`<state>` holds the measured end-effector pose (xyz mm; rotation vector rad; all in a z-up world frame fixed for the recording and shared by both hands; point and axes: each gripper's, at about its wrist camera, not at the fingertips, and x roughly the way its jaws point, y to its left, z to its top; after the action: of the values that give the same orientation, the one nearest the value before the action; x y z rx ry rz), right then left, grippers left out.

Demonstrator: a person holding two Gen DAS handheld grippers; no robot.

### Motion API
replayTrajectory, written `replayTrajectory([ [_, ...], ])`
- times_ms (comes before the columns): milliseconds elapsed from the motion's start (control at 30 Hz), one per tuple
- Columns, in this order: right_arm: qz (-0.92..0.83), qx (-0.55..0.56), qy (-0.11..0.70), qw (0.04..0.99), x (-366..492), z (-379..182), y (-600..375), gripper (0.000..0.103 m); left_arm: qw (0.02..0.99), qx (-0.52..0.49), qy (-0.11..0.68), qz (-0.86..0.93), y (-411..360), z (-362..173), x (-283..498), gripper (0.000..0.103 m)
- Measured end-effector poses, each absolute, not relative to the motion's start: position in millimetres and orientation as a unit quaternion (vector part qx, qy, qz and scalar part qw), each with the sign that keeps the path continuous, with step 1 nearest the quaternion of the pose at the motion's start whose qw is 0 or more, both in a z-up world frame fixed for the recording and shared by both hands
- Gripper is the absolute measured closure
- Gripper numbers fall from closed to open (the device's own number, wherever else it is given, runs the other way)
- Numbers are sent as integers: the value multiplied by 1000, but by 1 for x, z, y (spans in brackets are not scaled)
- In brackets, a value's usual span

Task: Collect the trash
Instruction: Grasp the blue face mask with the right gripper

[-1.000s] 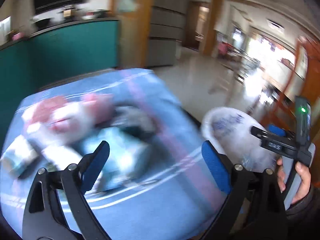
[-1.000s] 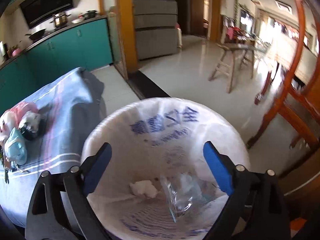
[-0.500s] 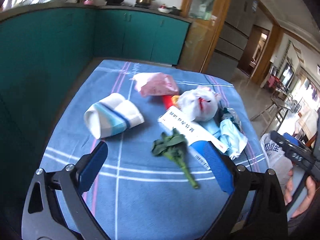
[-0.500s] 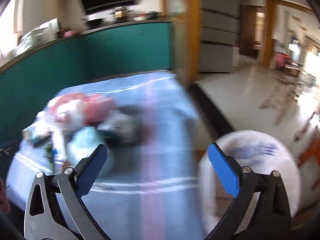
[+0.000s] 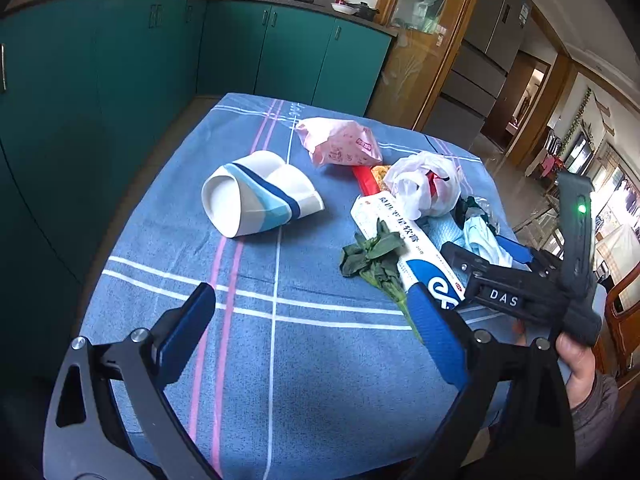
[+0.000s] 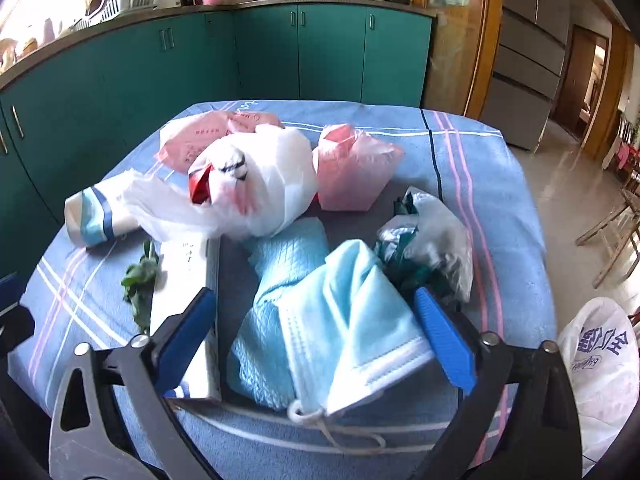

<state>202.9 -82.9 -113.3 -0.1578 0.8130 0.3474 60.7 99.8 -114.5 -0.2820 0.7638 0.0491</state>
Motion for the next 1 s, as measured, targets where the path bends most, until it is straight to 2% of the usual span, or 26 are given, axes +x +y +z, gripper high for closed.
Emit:
replayTrajectory([
  [33, 169, -81, 388, 903, 199, -113, -84, 24, 917, -137, 373, 22, 99, -115, 61, 7],
  [67, 173, -89, 382, 904, 195, -110, -83, 28, 917, -137, 374, 22, 99, -115, 61, 7],
  [133, 183, -97, 376, 903, 188, -107, -82, 44, 916, -136, 376, 20, 98, -116, 61, 7],
  [200, 189, -102, 379, 900, 185, -107, -80, 49, 916, -136, 376, 18, 96, -116, 62, 7],
  [300, 184, -109, 377, 901, 183, -107, -79, 47, 917, -132, 377, 15, 93, -116, 62, 7],
  [333, 174, -112, 376, 903, 185, -108, -79, 38, 917, -131, 377, 15, 93, -116, 61, 7],
  [400, 163, -103, 382, 904, 187, -112, -82, 29, 916, -129, 379, 15, 92, -116, 61, 7],
  [500, 164, -81, 391, 902, 198, -116, -87, 20, 915, -127, 382, 15, 91, -117, 62, 7],
  [733, 166, -100, 392, 899, 204, -121, -79, 19, 912, -126, 390, 15, 89, -120, 65, 7],
  [767, 169, -106, 388, 900, 201, -121, -78, 21, 911, -126, 392, 14, 88, -120, 65, 7],
  [833, 172, -124, 377, 902, 195, -119, -73, 38, 910, -124, 395, 13, 87, -122, 66, 7],
  [933, 181, -136, 366, 903, 185, -114, -71, 56, 909, -123, 397, 10, 85, -122, 66, 7],
  [1000, 189, -128, 370, 901, 183, -112, -74, 63, 910, -122, 397, 10, 84, -121, 65, 7],
])
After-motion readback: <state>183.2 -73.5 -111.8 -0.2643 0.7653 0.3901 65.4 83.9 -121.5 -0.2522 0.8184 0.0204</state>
